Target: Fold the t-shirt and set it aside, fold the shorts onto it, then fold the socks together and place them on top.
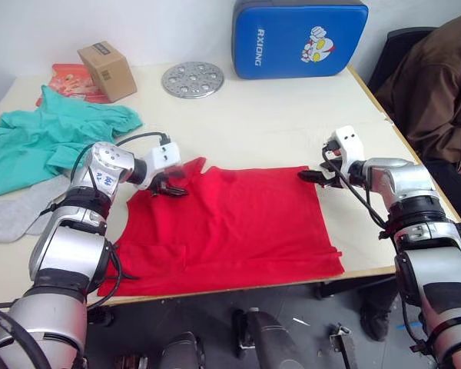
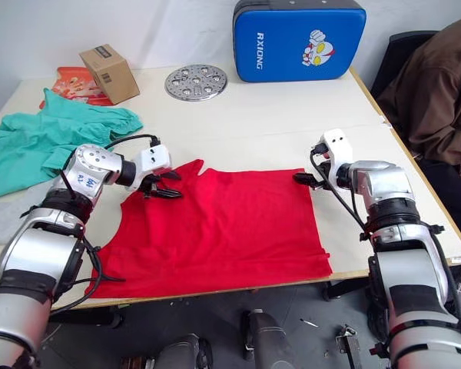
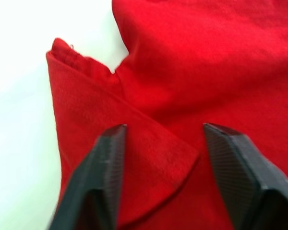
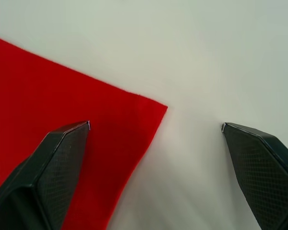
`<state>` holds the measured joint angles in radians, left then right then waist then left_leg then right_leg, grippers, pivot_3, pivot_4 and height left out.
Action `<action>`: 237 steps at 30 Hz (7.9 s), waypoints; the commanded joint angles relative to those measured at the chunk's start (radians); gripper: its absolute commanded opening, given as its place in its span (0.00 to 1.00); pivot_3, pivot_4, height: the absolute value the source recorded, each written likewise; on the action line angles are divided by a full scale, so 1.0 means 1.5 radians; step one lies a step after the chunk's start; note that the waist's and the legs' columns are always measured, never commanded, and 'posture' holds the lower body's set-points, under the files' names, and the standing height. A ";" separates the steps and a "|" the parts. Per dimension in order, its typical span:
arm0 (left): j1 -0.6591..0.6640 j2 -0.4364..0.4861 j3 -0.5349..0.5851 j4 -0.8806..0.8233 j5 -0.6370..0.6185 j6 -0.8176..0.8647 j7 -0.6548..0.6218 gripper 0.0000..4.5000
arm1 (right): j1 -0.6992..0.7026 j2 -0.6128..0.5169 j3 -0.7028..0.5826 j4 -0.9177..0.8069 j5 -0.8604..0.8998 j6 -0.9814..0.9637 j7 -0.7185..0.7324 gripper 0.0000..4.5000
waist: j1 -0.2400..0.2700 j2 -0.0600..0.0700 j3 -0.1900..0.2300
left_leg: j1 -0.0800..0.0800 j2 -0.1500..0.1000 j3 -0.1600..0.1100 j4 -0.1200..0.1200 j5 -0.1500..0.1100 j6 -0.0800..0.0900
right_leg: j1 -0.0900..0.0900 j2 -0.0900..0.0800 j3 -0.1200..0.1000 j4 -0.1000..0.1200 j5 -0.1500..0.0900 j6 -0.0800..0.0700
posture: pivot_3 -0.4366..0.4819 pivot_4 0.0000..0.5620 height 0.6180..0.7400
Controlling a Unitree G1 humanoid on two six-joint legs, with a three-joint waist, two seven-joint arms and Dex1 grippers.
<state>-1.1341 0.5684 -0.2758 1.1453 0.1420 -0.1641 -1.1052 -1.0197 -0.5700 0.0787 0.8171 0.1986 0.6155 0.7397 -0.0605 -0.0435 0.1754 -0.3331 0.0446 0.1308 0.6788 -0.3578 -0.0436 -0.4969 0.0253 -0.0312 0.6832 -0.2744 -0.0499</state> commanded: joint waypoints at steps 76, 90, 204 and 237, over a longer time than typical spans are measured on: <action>0.070 0.104 0.091 -0.069 0.002 -0.023 -0.064 0.41 | -0.044 0.069 -0.041 0.082 -0.060 -0.093 0.015 0.00 | -0.017 0.000 0.000 | 0.002 0.000 0.004 0.000 0.001 -0.001 | -0.002 0.000 0.004 0.005 -0.001 -0.001 | 0.48 0.27 1.00; 0.081 0.078 0.086 -0.060 0.006 -0.008 -0.045 0.00 | -0.043 0.069 -0.043 0.079 -0.058 -0.088 0.011 0.00 | -0.018 0.000 0.000 | 0.003 0.000 0.004 0.000 0.001 -0.002 | -0.001 0.000 0.004 0.005 -0.001 -0.001 | 0.48 0.27 1.00; 0.080 0.219 0.184 -0.205 -0.253 0.460 -0.194 0.41 | 0.282 -0.128 -0.001 -0.540 0.196 -0.126 0.041 0.54 | -0.007 -0.007 0.001 | 0.022 0.001 0.009 -0.010 0.000 -0.003 | 0.013 0.004 0.012 0.000 -0.003 -0.001 | 0.48 0.27 1.00; 0.201 0.187 0.236 -0.394 -0.269 0.611 -0.121 0.00 | 0.274 -0.031 -0.095 -0.570 0.112 0.086 -0.074 0.01 | -0.015 -0.008 0.000 | 0.020 0.001 0.009 -0.011 0.000 -0.004 | 0.010 0.004 0.012 0.002 -0.004 -0.001 | 0.48 0.27 1.00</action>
<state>-0.8000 0.8459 0.0414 0.6054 -0.2262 0.7140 -1.3058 -0.5873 -0.6307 -0.0450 0.0413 0.3243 0.7035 0.6284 -0.0835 -0.0549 0.1757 -0.3030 0.0463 0.1445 0.6621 -0.3573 -0.0499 -0.4816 0.0318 -0.0139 0.6859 -0.2803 -0.0517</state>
